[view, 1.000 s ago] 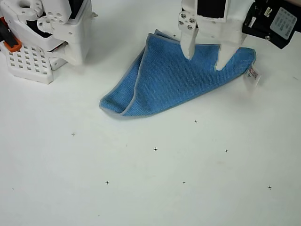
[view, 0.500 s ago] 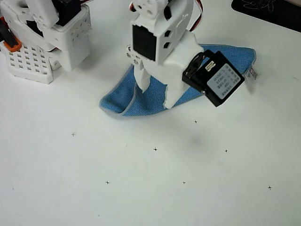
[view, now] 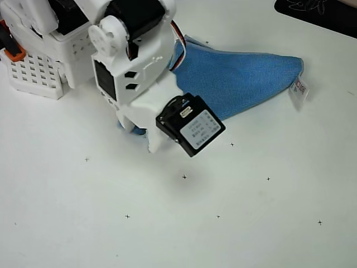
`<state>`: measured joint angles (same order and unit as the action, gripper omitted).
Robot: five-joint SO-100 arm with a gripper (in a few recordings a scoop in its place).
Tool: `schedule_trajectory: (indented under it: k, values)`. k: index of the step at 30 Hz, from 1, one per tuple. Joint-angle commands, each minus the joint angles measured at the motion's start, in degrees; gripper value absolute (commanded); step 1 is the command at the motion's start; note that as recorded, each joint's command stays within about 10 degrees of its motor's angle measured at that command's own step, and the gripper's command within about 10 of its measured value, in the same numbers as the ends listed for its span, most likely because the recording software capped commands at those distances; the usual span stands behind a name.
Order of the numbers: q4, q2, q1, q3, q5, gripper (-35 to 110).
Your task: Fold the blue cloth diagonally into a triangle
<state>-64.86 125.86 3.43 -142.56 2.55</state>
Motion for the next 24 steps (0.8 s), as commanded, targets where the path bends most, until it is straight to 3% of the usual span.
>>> schedule_trajectory:
  k: [1,12,16,24]
  values:
    - [0.2,9.9,3.8,-5.8,3.3,28]
    - [-0.4,31.2,9.1,-22.1,8.3,28]
    - [-10.2,40.8,9.8,-27.8,8.4,28]
    - [-10.5,60.4,9.9,-27.7,8.6,28]
